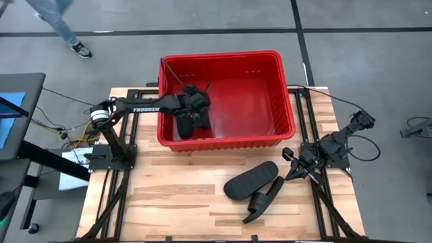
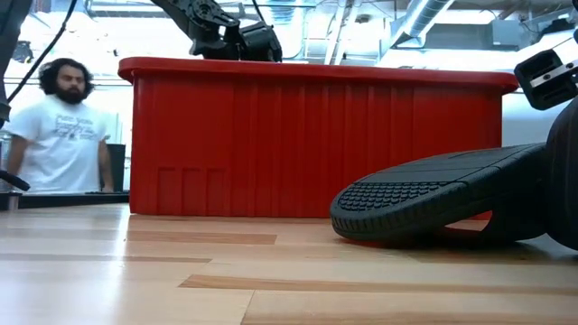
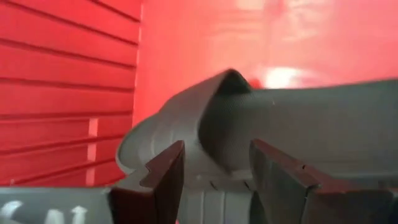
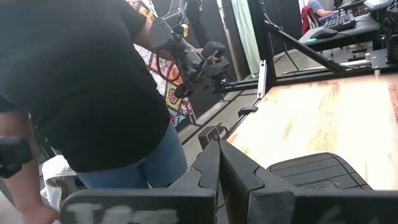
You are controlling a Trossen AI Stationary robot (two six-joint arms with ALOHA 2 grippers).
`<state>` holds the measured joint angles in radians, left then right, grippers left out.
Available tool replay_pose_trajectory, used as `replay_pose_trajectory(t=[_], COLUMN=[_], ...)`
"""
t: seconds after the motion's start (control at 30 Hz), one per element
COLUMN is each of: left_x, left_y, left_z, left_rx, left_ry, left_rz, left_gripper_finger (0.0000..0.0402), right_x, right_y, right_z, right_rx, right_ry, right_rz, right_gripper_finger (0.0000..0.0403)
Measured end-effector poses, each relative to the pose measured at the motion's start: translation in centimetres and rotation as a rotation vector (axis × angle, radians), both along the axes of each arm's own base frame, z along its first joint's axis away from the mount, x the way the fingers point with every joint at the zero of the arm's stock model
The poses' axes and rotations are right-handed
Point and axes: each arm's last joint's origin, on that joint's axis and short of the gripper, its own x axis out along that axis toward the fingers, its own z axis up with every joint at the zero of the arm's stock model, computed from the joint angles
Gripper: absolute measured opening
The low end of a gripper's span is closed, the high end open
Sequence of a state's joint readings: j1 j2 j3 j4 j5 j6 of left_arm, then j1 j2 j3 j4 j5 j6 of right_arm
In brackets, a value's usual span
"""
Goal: Pick and place slides into bin
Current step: Adjust the black slides in the red bin
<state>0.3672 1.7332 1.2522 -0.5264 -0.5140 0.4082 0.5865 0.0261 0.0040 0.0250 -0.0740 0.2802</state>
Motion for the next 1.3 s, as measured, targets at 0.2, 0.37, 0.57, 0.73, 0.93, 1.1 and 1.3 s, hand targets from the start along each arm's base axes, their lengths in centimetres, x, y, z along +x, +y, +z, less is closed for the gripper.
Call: replay_pose_trajectory(t=[0.2, 0.37, 0.57, 0.73, 0.93, 1.1, 1.3], left_x=[0.07, 0.1, 0.11, 0.14, 0.15, 0.13, 0.4], left_y=[0.21, 0.33, 0.38, 0.35, 0.33, 0.35, 0.06], left_z=[-0.41, -0.46, -0.42, -0.44, -0.45, -0.43, -0.32], left_rx=[0.005, 0.045, 0.057, 0.041, 0.043, 0.055, 0.082], left_ry=[0.015, 0.037, 0.037, 0.031, 0.042, 0.05, 0.055], left_rz=[0.009, 0.02, 0.027, 0.016, 0.0, 0.003, -0.017], left_gripper_finger=[0.0171, 0.0169, 0.0116, 0.0029, 0.0002, 0.0, 0.0], right_x=[0.0, 0.0, 0.0, 0.0, 0.0, 0.0, 0.0], right_y=[0.0, 0.0, 0.0, 0.0, 0.0, 0.0, 0.0], right_z=[0.01, 0.0, 0.0, 0.01, 0.0, 0.01, 0.01], right_rx=[0.0, 0.0, 0.0, 0.0, 0.0, 0.0, 0.0], right_ry=[0.0, 0.0, 0.0, -0.001, 0.0, 0.0, 0.0], right_rz=[0.0, 0.0, 0.0, 0.0, 0.0, 0.0, 0.0], right_gripper_finger=[0.0, 0.0, 0.0, 0.0, 0.0, 0.0, 0.0])
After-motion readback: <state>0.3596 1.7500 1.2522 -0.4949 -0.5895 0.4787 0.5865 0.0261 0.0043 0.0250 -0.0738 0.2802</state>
